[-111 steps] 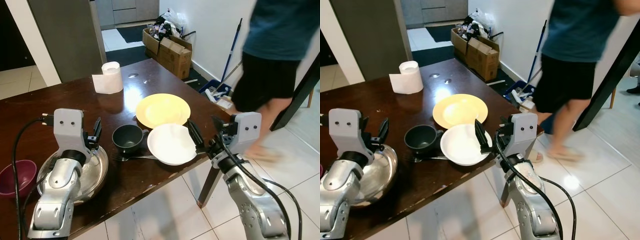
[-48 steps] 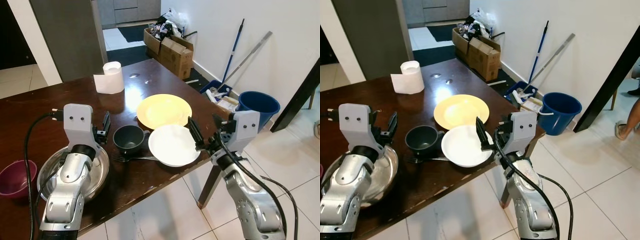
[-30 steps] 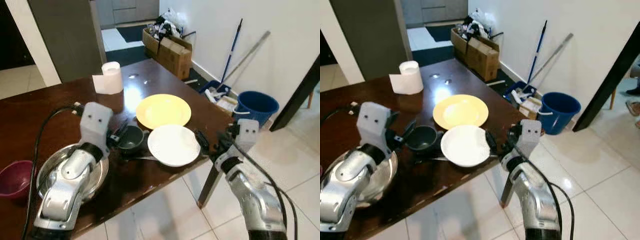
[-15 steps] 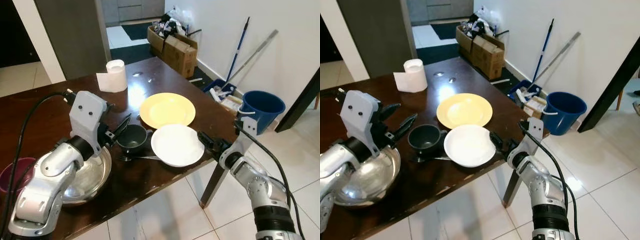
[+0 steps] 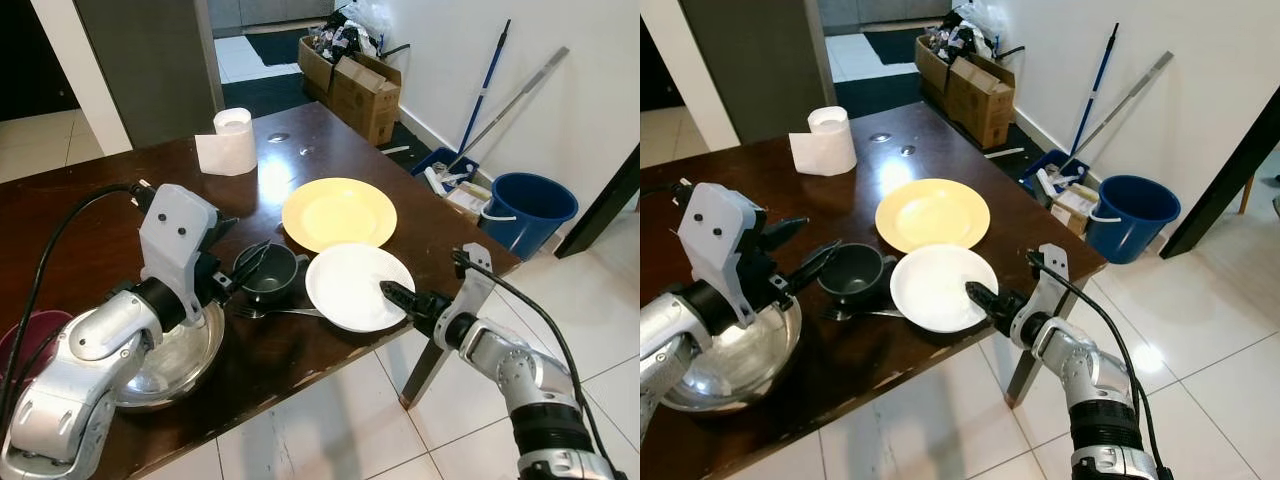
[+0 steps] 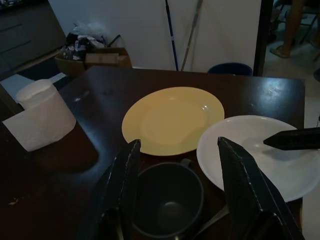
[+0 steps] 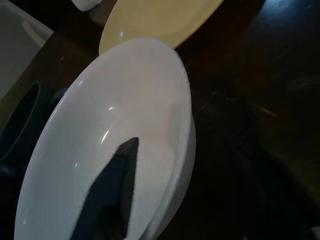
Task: Setting the table
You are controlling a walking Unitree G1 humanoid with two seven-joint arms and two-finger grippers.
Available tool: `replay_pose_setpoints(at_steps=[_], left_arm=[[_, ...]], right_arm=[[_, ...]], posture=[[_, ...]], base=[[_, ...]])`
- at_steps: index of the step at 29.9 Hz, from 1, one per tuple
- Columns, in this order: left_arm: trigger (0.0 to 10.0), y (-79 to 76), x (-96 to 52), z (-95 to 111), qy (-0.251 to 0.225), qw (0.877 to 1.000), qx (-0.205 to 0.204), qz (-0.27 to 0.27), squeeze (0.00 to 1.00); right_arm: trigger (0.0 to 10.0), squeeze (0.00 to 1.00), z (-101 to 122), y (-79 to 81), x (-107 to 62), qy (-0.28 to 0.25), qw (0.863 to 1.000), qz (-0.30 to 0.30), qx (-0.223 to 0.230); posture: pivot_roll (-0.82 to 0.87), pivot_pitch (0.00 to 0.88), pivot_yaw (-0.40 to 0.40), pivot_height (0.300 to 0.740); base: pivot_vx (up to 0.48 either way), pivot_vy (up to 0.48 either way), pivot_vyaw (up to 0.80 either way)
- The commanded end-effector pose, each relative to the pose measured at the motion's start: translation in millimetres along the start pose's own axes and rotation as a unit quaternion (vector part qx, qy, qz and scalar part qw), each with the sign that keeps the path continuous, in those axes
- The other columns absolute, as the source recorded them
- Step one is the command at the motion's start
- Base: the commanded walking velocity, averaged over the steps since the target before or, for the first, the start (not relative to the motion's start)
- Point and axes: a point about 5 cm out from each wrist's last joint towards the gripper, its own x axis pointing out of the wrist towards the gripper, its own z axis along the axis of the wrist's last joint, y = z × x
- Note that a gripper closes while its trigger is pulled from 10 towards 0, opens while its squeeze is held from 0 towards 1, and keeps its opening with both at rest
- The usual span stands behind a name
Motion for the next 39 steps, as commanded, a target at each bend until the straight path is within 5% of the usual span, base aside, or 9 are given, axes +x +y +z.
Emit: replay_pose_setpoints(at_steps=[1,19,24,29,30,31,32,39], left_arm=[[10.0,0.6,-3.4,0,0.006,1.0,0.0,0.003,0.0],[10.0,-1.8,5.5,-5,0.001,1.0,-0.016,0.015,0.0],[10.0,4.4,13.0,-10,-0.01,0.997,-0.051,0.061,0.0],[10.0,16.8,21.3,-15,-0.011,0.99,-0.071,0.124,0.0],[10.0,25.4,24.0,-20,-0.006,0.983,-0.071,0.169,0.0],[10.0,25.4,24.0,-20,-0.006,0.983,-0.071,0.169,0.0],[10.0,29.0,24.9,-22,-0.005,0.98,-0.075,0.186,0.0],[10.0,51.3,25.1,-37,0.012,0.961,-0.095,0.258,0.0]], right_arm=[[0.0,0.0,-14,-5.3,-0.4,0.031,0.999,-0.006,0.017],[0.0,0.0,10,-0.9,-6.2,-0.036,0.999,0.025,0.016],[0.0,0.0,23,18.3,-15.8,-0.092,0.995,0.044,-0.008],[0.0,0.0,29,51.4,-28.5,-0.147,0.984,0.063,-0.084],[4.2,0.0,28,66.5,-35.6,-0.176,0.977,0.06,-0.108],[4.2,0.0,28,66.5,-35.6,-0.176,0.977,0.06,-0.108],[10.0,0.0,26,71.5,-37.5,-0.186,0.975,0.056,-0.111],[10.0,0.0,1,82.3,-42.0,-0.252,0.961,-0.045,-0.104]], posture=[[0.1,0.091,0.082,0.74],[0.05,0.04,0.066,0.74],[0.03,0.007,0.063,0.74],[-0.02,0.0,0.062,0.74],[-0.03,0.0,0.063,0.74],[-0.03,0.0,0.063,0.74],[-0.05,0.0,0.07,0.74],[-0.09,0.0,0.108,0.74]], base=[[0.0,0.0,0.0],[0.0,0.0,0.0],[0.0,0.0,0.0],[0.0,0.0,0.0],[0.0,0.0,0.0],[0.0,0.0,0.0],[0.0,0.0,0.0],[0.0,0.0,0.0]])
